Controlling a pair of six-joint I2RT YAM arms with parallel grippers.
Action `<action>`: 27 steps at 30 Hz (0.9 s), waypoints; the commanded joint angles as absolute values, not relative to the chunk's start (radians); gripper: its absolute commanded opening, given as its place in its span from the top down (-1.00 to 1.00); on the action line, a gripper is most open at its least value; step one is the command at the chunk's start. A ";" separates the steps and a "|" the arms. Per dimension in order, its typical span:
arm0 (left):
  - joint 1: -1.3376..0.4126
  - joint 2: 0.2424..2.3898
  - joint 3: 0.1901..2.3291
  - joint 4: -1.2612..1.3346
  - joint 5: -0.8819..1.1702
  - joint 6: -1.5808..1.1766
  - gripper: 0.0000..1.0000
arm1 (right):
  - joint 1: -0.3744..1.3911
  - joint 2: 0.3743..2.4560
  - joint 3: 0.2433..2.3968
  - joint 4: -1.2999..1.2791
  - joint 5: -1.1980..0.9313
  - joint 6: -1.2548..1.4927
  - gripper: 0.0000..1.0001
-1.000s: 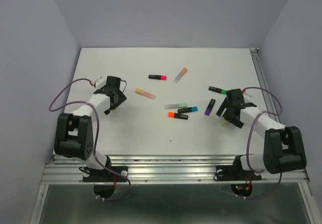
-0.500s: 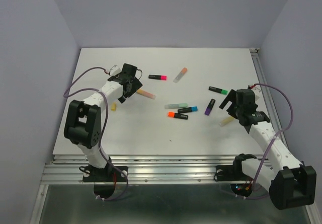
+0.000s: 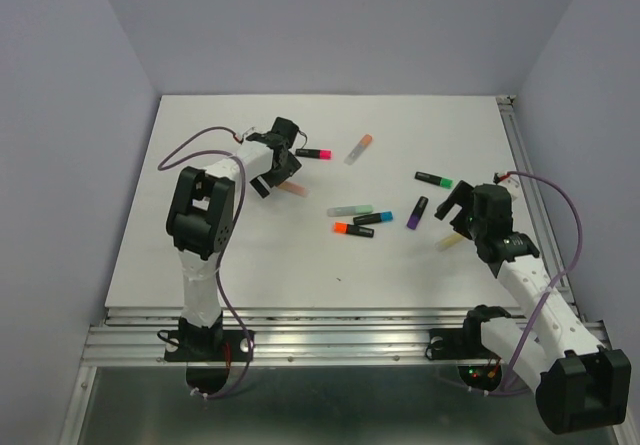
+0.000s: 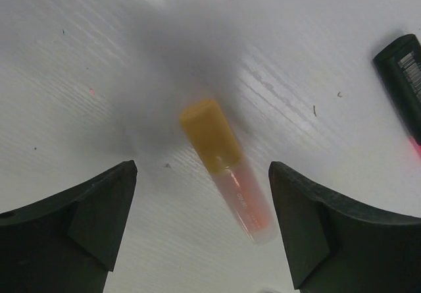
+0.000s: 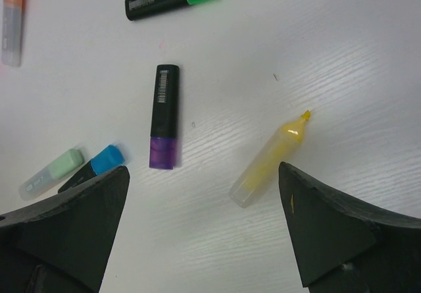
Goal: Open the pen caps
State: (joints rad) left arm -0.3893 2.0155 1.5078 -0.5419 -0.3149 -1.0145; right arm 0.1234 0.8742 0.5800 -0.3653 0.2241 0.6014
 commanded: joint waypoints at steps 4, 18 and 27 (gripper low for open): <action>-0.400 2.062 1.581 -0.624 -0.337 -1.057 -0.76 | 0.115 0.850 0.566 -0.316 0.241 0.595 -1.00; -0.382 2.168 1.664 -0.710 -0.391 -1.091 -0.20 | 0.114 0.841 0.560 -0.318 0.241 0.600 -1.00; -0.385 2.115 1.571 -0.580 -0.287 -1.016 1.00 | 0.115 0.816 0.545 -0.272 0.060 0.568 -1.00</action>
State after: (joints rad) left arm -0.3889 2.1426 1.6344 -0.6350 -0.3370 -1.0481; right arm 0.1234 0.8543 0.5735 -0.3531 0.1822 0.5957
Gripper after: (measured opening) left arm 0.370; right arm 0.998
